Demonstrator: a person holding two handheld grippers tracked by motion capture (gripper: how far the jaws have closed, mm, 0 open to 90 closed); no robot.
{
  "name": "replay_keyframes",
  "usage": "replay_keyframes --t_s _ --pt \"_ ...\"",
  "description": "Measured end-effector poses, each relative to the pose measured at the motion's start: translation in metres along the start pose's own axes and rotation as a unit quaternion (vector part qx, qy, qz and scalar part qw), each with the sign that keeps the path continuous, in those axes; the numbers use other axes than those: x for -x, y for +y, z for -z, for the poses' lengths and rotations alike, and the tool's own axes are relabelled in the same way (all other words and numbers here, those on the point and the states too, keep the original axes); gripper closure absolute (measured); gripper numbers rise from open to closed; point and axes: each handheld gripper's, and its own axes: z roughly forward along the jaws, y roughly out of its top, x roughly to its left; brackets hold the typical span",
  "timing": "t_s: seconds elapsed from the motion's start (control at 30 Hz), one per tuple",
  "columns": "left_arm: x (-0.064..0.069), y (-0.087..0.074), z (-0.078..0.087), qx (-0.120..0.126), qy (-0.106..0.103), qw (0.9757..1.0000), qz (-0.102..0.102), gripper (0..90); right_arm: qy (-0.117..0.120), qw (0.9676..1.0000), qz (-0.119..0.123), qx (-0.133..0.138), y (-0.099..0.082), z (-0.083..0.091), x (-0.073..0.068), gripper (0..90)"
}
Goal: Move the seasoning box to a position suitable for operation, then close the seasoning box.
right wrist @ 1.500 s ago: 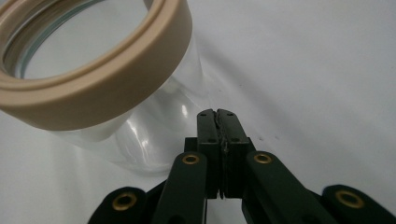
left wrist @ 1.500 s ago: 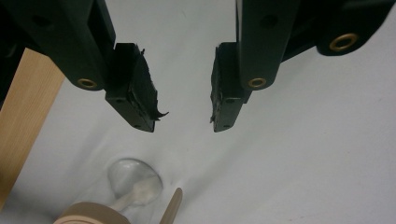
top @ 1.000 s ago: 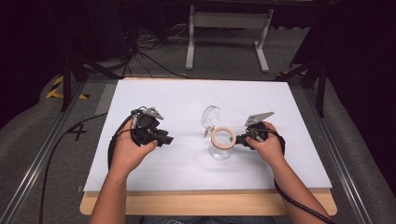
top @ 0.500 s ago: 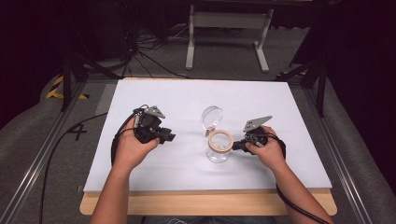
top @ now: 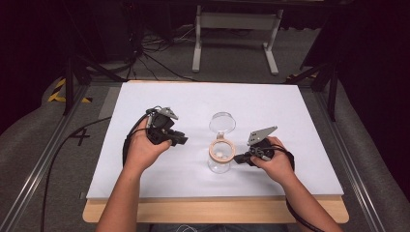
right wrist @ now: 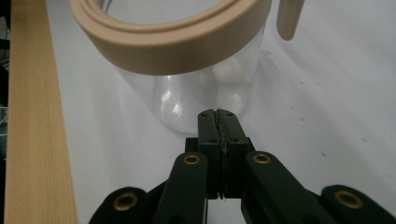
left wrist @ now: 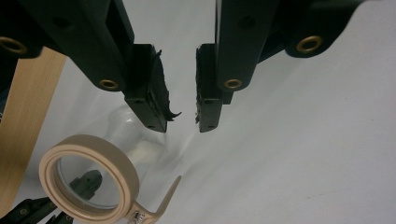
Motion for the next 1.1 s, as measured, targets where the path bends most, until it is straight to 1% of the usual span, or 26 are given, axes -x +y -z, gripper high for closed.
replay_keyframes --t_s 0.07,0.13,0.17,0.2,0.23,0.3,0.33,0.4,0.43,0.47,0.5,0.53,0.57,0.6,0.63,0.7,0.77,0.8,0.9,0.97,1.03,1.07,1.1 --pt "-0.001 0.001 -0.001 -0.001 0.000 1.0000 0.002 73.9 0.005 1.0000 0.002 0.002 0.001 0.000 -0.002 89.6" --pt "-0.001 0.001 -0.002 -0.001 -0.001 1.0000 0.002 74.1 0.004 1.0000 0.003 0.002 0.001 0.000 -0.003 89.6" --pt "-0.001 0.001 -0.003 0.005 -0.003 1.0000 0.004 74.3 0.006 1.0000 0.004 0.003 0.001 0.000 -0.003 89.6" --pt "-0.001 0.002 -0.003 0.000 -0.003 1.0000 0.003 74.4 0.007 1.0000 0.001 0.004 0.001 0.000 -0.003 89.6" --pt "-0.001 0.002 -0.003 0.001 -0.004 1.0000 0.002 74.7 0.007 1.0000 0.000 0.005 0.001 0.001 -0.004 89.6" --pt "0.000 0.003 -0.003 0.003 -0.003 1.0000 0.000 75.5 0.001 1.0000 0.000 0.005 0.001 0.004 -0.004 89.6" --pt "0.000 0.004 -0.004 0.008 -0.003 1.0000 0.000 76.1 -0.001 1.0000 0.000 0.008 0.002 0.006 -0.004 89.7" --pt "0.001 0.006 -0.004 0.012 -0.004 0.9999 0.001 77.6 -0.006 0.9999 -0.001 0.015 0.003 0.012 -0.006 89.7" --pt "0.001 0.006 -0.004 0.012 -0.004 0.9999 0.001 78.7 -0.006 0.9999 -0.001 0.015 0.003 0.012 -0.006 89.7" --pt "0.001 0.007 -0.005 0.019 -0.005 0.9998 0.002 78.7 -0.009 0.9998 -0.001 0.020 0.003 0.015 -0.006 89.7" --pt "0.002 0.008 -0.005 0.021 -0.005 0.9998 0.000 79.6 -0.011 0.9996 -0.004 0.026 0.003 0.019 -0.008 89.7" --pt "0.002 0.009 -0.006 0.022 -0.004 0.9997 0.000 80.2 -0.011 0.9995 -0.005 0.030 0.003 0.021 -0.009 89.7" --pt "0.003 0.010 -0.006 0.031 -0.004 0.9995 0.005 81.6 -0.011 0.9993 -0.007 0.036 0.004 0.025 -0.011 89.7" --pt "0.003 0.010 -0.006 0.031 -0.004 0.9995 0.005 83.3 -0.011 0.9993 -0.007 0.036 0.004 0.025 -0.011 89.7" --pt "0.002 0.011 -0.006 0.040 -0.007 0.9991 0.014 83.3 -0.008 0.9991 -0.008 0.041 0.004 0.026 -0.012 89.7" --pt "0.000 0.013 -0.006 0.049 -0.010 0.9984 0.026 86.8 0.001 0.9986 -0.012 0.051 0.006 0.030 -0.015 89.7" --pt "0.000 0.015 -0.007 0.056 -0.007 0.9980 0.029 88.9 0.008 0.9978 -0.010 0.065 0.010 0.035 -0.019 89.7" --pt "-0.001 0.017 -0.008 0.057 -0.004 0.9980 0.028 89.4 0.010 0.9974 -0.011 0.070 0.013 0.037 -0.021 89.7" --pt "-0.001 0.022 -0.014 0.080 -0.002 0.9963 0.032 89.6 0.014 0.9959 -0.005 0.089 0.021 0.039 -0.028 89.7" --pt "0.000 0.025 -0.022 0.100 0.002 0.9941 0.043 89.6 0.011 0.9956 -0.002 0.093 0.024 0.037 -0.031 89.7" --pt "0.001 0.026 -0.024 0.102 0.004 0.9939 0.041 89.6 0.012 0.9956 -0.002 0.093 0.026 0.035 -0.032 89.7" --pt "0.001 0.027 -0.028 0.108 0.007 0.9931 0.044 89.7 0.010 0.9956 -0.001 0.094 0.027 0.034 -0.032 89.7" --pt "0.001 0.028 -0.029 0.109 0.013 0.9932 0.040 89.7 0.009 0.9952 -0.003 0.097 0.028 0.032 -0.033 89.8"
